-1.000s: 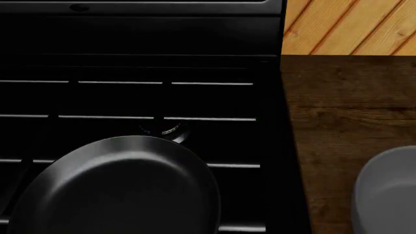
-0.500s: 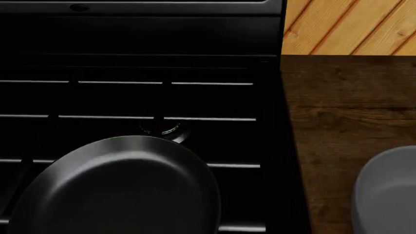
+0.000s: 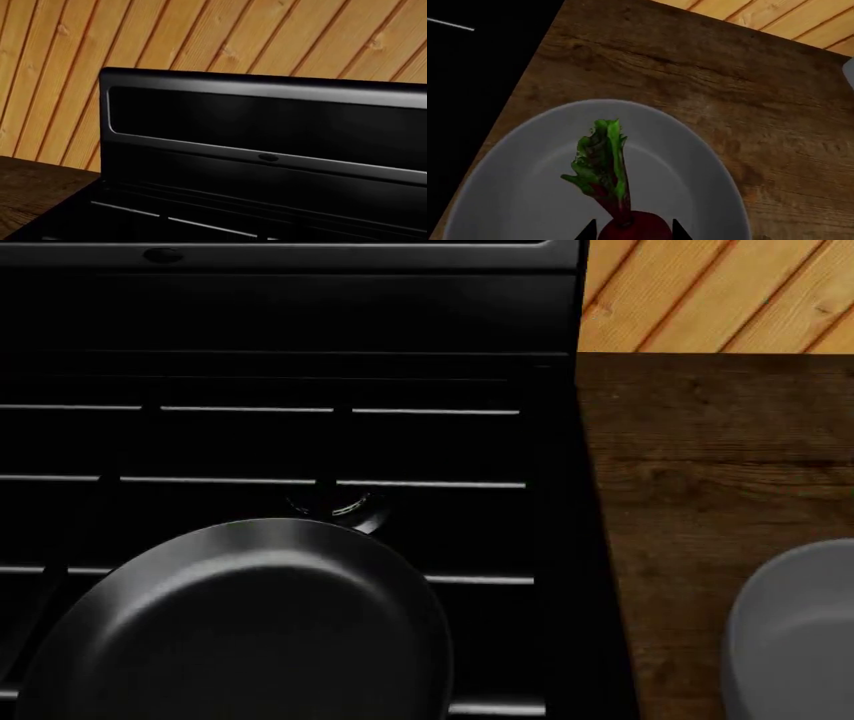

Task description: Pick the beet from the pan and place it in the bowl.

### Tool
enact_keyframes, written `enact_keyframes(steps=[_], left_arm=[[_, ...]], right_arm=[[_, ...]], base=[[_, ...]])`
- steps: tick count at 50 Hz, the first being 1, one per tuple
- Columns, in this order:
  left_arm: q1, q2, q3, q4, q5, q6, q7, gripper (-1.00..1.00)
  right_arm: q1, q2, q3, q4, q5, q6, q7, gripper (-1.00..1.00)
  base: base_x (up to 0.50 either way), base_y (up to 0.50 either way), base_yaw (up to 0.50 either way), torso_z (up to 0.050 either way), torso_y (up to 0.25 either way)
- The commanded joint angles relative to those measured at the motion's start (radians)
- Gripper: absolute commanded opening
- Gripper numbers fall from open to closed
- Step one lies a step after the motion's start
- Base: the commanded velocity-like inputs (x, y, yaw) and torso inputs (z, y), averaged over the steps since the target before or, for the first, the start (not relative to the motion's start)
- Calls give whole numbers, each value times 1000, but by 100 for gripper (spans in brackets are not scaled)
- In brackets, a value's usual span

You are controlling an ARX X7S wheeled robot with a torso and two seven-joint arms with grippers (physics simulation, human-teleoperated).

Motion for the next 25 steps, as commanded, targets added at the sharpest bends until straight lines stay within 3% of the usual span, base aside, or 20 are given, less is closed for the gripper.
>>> enact_keyframes(steps=[1,25], left_arm=[[3,4,12,-7,15,6,8,100],[-1,5,22,-5,10,2,-7,100]], right_arm=[[-49,0,-42,18,-35,-77,-12,-100],[-139,0,-106,49,-77,-196,-14,-100]], base=[[0,0,0,0,0],[0,0,0,0,0]])
